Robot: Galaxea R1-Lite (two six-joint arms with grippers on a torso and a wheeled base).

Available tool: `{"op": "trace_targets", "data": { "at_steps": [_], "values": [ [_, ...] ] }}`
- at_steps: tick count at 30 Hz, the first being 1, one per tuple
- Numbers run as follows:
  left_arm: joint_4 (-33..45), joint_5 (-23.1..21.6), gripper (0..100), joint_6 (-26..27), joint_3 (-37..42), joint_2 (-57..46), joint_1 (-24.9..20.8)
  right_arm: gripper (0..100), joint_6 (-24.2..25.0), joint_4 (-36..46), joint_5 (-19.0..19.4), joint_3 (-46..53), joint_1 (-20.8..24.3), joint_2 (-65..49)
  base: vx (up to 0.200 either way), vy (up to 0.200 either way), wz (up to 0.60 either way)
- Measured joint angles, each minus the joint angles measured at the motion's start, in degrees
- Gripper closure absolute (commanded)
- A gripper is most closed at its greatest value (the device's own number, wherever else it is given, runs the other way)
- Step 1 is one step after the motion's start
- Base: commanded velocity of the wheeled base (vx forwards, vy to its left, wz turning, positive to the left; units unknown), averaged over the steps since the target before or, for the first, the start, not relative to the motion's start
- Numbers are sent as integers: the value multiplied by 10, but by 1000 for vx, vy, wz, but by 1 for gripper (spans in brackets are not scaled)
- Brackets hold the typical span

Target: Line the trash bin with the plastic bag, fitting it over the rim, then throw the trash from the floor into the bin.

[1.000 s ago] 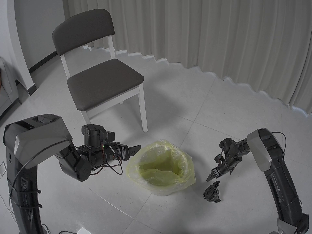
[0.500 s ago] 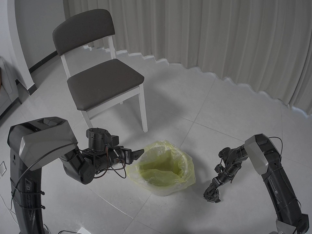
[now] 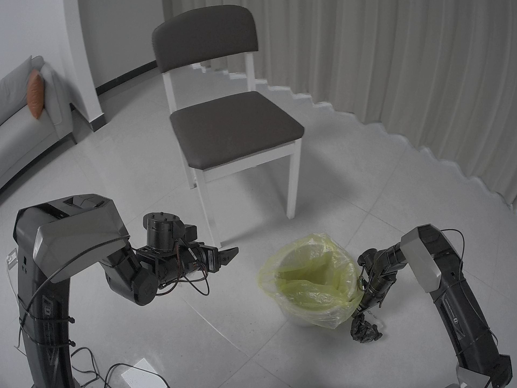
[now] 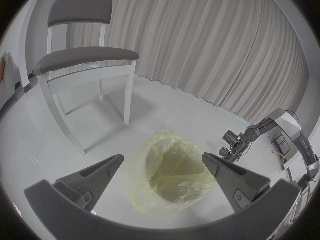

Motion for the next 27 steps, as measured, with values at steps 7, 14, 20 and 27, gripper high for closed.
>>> {"op": "trace_targets", "data": {
  "at_steps": [7, 14, 20, 27],
  "values": [
    [0, 0, 0, 0, 0, 0, 0, 100, -9, 24, -33, 0, -9, -22, 0, 0, 257],
    [-4, 0, 0, -1, 0, 0, 1, 100, -18, 34, -61, 0, -33, -52, 0, 0, 0],
    [-18, 0, 0, -2, 2, 3, 1, 100, -4, 35, -51, 0, -52, -85, 0, 0, 0],
    [-20, 0, 0, -3, 2, 3, 2, 100, 59, 51, -42, 0, -51, -117, 0, 0, 0]
  ]
}}
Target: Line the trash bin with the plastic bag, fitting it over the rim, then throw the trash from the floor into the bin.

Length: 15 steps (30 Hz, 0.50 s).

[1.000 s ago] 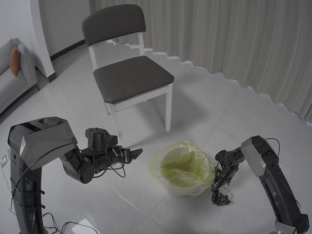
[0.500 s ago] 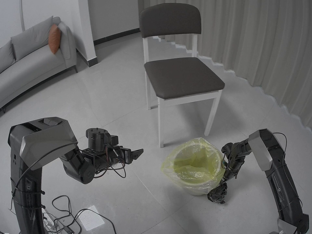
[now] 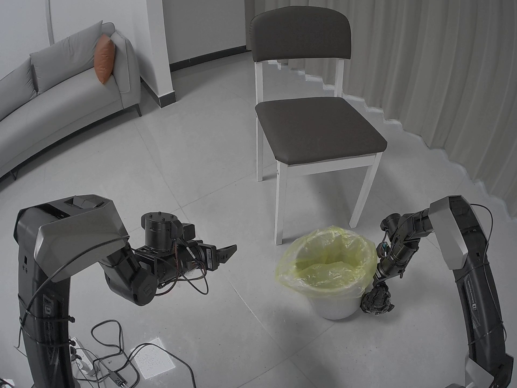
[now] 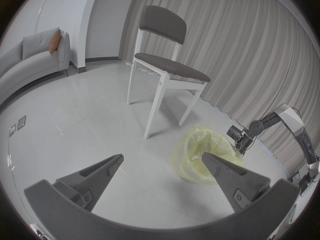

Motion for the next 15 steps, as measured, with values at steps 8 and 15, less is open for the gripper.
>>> {"op": "trace_targets", "data": {
  "at_steps": [8, 15],
  "values": [
    [-1, 0, 0, 0, 2, 0, -2, 100, -1, 58, -1, 0, 5, -21, 0, 0, -600],
    [-1, 0, 0, 0, 2, 0, -3, 100, -7, 89, -8, 0, 0, -30, 0, 0, -600]
  ]
}}
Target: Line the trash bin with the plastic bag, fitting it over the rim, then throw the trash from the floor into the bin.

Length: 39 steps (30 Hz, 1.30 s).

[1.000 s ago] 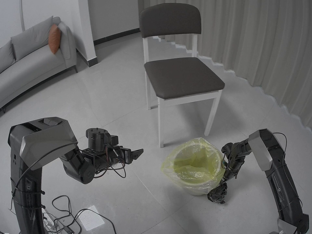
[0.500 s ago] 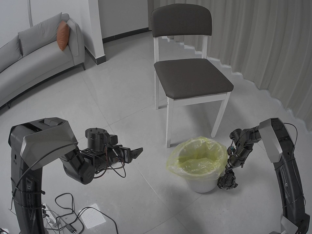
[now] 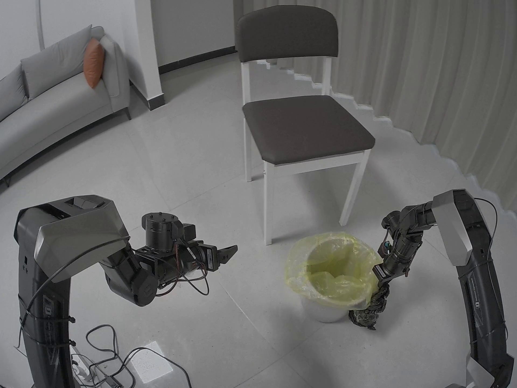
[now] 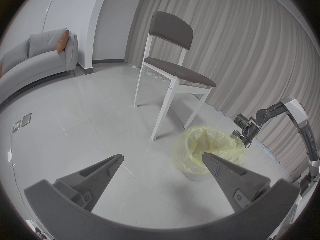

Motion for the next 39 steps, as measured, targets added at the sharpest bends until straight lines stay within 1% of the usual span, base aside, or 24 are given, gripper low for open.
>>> {"op": "trace_targets", "data": {
  "at_steps": [6, 7, 12, 15, 17, 20, 23, 25, 28, 33, 35, 39],
  "values": [
    [0, 0, 0, 0, 0, 0, 0, 100, -3, 3, -38, 0, -7, -3, 0, 0, -600],
    [0, 0, 0, 0, 0, 0, 0, 100, -3, 4, -41, 0, -9, -4, 0, 0, 0],
    [-1, 0, 0, 0, 0, 0, 0, 100, 4, 2, -33, 0, -15, -15, 0, 0, 0],
    [-4, 0, 0, 0, 0, 0, 1, 100, 19, -2, -24, 0, -9, -31, 0, 0, 0],
    [-5, 0, 0, 0, -1, 0, 1, 100, 39, -2, -16, 0, 2, -43, 0, 0, 0],
    [-5, 0, 0, 0, -1, 1, 1, 100, 82, -4, 11, 0, 32, -74, 0, 0, 0],
    [-6, 0, 0, 0, 0, 1, 2, 100, 111, -6, 34, 0, 72, -104, 0, 0, 0],
    [-9, 0, 0, 0, 1, 0, 4, 100, 125, -6, 41, 0, 100, -124, 0, 0, 0],
    [-19, 0, 0, 0, 4, 0, 3, 100, 138, -6, 45, 0, 136, -151, 0, 0, 0],
    [-36, 0, 0, 1, 13, -4, 9, 100, 144, -6, 47, 0, 191, -191, 0, 0, 0],
    [-42, -1, 0, 0, 19, -7, 11, 100, 143, -6, 45, 0, 205, -203, 0, 0, 0],
    [-54, -2, 0, -1, 28, -14, 16, 100, 139, -9, 24, 0, 223, -224, 0, 0, 0]
  ]
}}
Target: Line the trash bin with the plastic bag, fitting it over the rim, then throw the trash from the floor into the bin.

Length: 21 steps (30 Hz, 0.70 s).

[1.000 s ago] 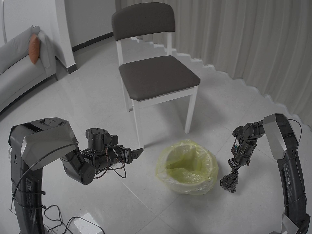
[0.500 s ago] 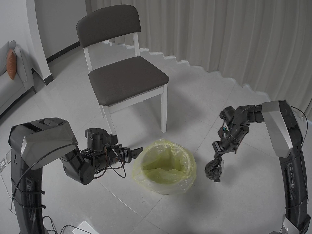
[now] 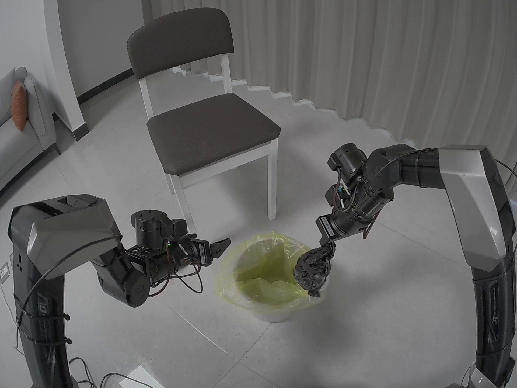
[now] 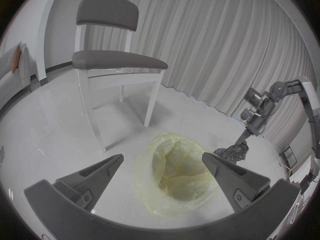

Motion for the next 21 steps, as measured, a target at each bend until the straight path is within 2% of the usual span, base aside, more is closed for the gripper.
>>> {"op": "trace_targets", "data": {
  "at_steps": [5, 14, 21],
  "values": [
    [-4, -1, 0, 0, 4, -7, 1, 100, -2, -19, -3, 0, 16, -12, 0, 0, 0],
    [-28, -2, 0, -1, 25, -19, 4, 100, -3, -153, -4, 0, 26, 18, 0, 0, 0],
    [-41, -2, 0, -2, 42, -23, 9, 100, 5, -170, -3, 0, 38, 59, 0, 0, 0]
  ]
}}
